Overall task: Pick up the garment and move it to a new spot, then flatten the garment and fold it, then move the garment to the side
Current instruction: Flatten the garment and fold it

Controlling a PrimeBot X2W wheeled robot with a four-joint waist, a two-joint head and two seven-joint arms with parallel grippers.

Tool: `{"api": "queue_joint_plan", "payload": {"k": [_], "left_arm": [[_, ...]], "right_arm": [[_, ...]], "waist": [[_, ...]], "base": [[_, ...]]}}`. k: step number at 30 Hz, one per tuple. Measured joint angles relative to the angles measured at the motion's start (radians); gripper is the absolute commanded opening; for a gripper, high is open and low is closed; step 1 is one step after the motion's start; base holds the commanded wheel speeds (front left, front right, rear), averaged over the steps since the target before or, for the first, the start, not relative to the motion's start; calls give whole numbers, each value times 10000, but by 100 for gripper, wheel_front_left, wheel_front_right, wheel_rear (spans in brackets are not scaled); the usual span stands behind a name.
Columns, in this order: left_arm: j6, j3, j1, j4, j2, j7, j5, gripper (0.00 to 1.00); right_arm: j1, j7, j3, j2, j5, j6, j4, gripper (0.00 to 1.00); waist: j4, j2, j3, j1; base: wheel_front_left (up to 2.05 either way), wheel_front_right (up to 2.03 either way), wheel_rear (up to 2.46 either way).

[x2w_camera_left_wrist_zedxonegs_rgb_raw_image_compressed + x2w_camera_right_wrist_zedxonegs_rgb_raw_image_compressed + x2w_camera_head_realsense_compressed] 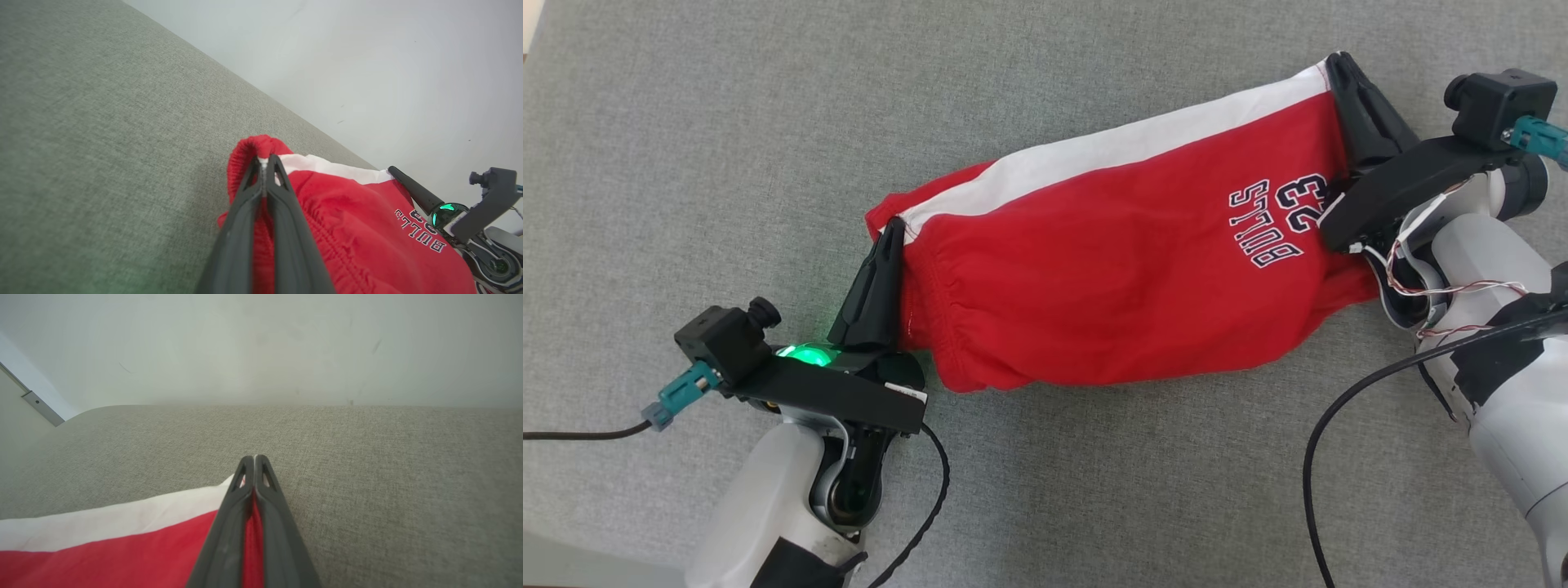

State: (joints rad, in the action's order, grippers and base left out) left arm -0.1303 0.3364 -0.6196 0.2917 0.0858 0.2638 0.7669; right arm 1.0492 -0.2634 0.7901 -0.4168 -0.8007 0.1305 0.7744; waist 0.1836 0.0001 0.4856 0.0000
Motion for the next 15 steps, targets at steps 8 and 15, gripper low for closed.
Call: {"api": "queue_joint_plan", "payload": {"k": [8,15], "left_arm": [[0,-405,65,313,121,2,-644,100],[0,-1160,709,349,148,0,-2119,100]], "right_arm": [[-262,0,-587,125,761,0,-12,100],[-1251,0,-1411,495,1630,0,-257,100]], "waist": [[-137,0,-250,0],[-247,-1,-787,-1]], "base": [[0,0,0],[0,0,0]]}}
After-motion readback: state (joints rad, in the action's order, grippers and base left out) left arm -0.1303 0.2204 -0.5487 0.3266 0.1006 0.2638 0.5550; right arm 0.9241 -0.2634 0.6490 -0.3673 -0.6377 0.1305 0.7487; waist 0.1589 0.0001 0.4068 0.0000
